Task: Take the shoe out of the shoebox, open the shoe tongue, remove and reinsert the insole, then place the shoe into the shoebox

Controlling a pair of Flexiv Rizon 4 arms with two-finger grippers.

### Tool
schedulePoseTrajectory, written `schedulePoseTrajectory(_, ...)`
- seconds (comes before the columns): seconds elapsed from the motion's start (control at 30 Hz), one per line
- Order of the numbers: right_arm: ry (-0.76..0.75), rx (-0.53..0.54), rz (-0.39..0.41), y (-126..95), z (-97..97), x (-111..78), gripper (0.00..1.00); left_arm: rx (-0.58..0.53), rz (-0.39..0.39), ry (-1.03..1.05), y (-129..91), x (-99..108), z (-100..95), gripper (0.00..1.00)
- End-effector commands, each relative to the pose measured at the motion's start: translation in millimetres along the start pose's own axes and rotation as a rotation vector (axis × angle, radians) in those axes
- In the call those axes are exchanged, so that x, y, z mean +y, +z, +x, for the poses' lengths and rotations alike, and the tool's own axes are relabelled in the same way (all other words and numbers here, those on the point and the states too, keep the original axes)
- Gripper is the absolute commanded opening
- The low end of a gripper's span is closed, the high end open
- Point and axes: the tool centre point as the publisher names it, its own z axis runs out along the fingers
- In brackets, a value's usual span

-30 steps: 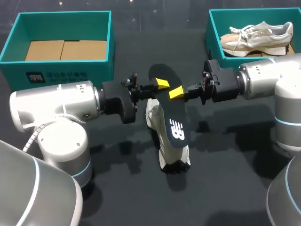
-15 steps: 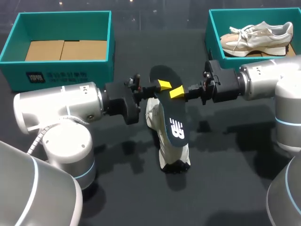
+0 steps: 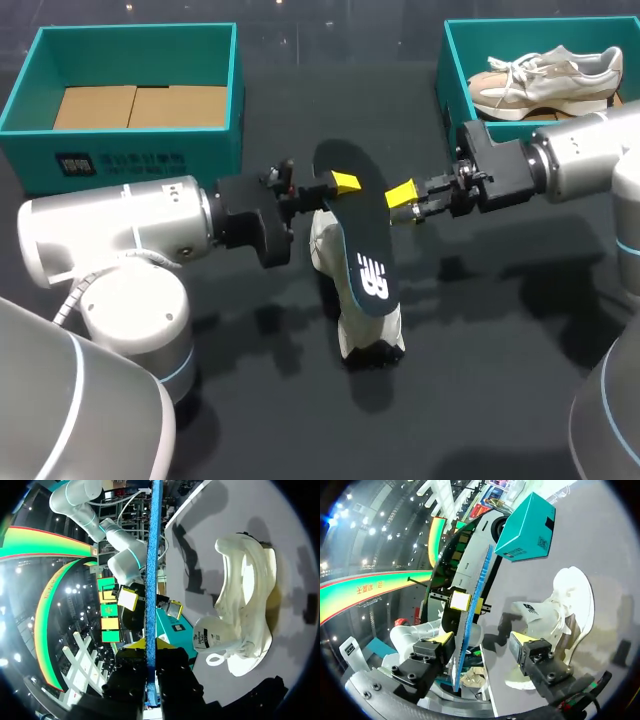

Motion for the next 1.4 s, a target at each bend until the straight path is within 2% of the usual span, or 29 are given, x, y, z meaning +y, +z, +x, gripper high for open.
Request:
schedulePoseTrajectory(0.03, 0.000, -0.009, -0.001, -8.4, 5.1, -3.4, 1.00, 0.022, -0.001, 0.009, -25.2, -7.6, -5.2, 0.00)
schedulePoseTrajectory(0.2, 0.000, -0.009, -0.001, -8.4, 5.1, -3.4, 1.00, 0.065, 0.024, -0.010, -38.6, -17.3, -8.5, 0.00)
schedulePoseTrajectory(0.37, -0.311, -0.127, 0.091, -24.6, 3.3, -16.4, 1.00, 0.080, 0.099, -0.163, -53.2, -28.8, -11.8, 0.00)
schedulePoseTrajectory(0.43, -0.420, -0.118, 0.177, -30.3, 0.6, -23.6, 1.00, 0.079, 0.156, -0.241, -59.2, -33.0, -15.2, 0.00)
schedulePoseTrajectory(0.5, -0.420, -0.118, 0.177, -30.3, 0.6, -23.6, 1.00, 0.096, 0.180, -0.187, -64.5, -38.4, -18.6, 0.00)
schedulePoseTrajectory(0.93, -0.420, -0.118, 0.177, -30.3, 0.6, -23.6, 1.00, 0.096, 0.180, -0.187, -64.5, -38.4, -18.6, 0.00)
schedulePoseTrajectory(1.07, -0.561, -0.226, 0.302, -40.7, 0.8, -43.2, 1.00, 0.101, 0.209, -0.277, -58.3, -59.8, -26.7, 0.00)
schedulePoseTrajectory(1.17, -0.652, -0.275, 0.303, -57.1, -5.1, -61.6, 1.00, 0.120, 0.233, -0.400, -58.9, -69.6, -30.8, 0.00)
schedulePoseTrajectory(1.23, -0.679, -0.328, 0.300, -67.4, -11.6, -73.1, 1.00, 0.136, 0.278, -0.508, -59.3, -77.8, -32.6, 0.00)
schedulePoseTrajectory(1.27, -0.693, -0.347, 0.331, -70.0, -14.5, -79.6, 1.00, 0.144, 0.315, -0.562, -59.9, -82.8, -34.1, 0.00)
schedulePoseTrajectory(1.3, -0.702, -0.342, 0.361, -72.2, -15.8, -86.5, 1.00, 0.156, 0.339, -0.532, -61.2, -88.1, -35.3, 0.00)
schedulePoseTrajectory(1.4, -0.702, -0.342, 0.361, -72.2, -15.8, -86.5, 1.00, 0.156, 0.339, -0.532, -61.2, -88.1, -35.3, 0.00)
